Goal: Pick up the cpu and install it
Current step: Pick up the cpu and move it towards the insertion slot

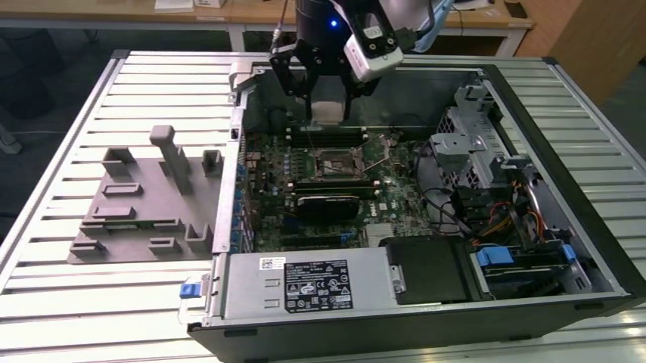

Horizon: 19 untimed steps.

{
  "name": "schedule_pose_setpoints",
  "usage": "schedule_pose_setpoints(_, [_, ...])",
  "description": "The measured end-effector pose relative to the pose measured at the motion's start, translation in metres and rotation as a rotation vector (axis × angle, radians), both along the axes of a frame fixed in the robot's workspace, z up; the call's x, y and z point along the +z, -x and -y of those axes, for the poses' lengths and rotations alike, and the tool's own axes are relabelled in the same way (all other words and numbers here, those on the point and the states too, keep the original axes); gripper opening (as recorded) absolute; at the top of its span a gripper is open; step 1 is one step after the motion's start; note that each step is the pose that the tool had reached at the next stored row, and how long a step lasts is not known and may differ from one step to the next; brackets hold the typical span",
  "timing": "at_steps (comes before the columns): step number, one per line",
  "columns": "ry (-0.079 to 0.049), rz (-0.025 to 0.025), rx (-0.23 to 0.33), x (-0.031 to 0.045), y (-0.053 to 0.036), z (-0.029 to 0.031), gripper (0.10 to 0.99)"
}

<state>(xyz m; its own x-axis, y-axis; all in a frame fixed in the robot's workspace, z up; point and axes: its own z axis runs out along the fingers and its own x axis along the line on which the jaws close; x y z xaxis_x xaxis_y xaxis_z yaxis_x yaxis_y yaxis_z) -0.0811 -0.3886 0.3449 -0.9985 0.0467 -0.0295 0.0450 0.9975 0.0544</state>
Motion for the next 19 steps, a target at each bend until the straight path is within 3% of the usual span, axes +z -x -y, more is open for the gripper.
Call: schedule_pose_setpoints(19, [0.0, 0.0, 0.0, -0.0279, -0.0037, 0.0, 0.541])
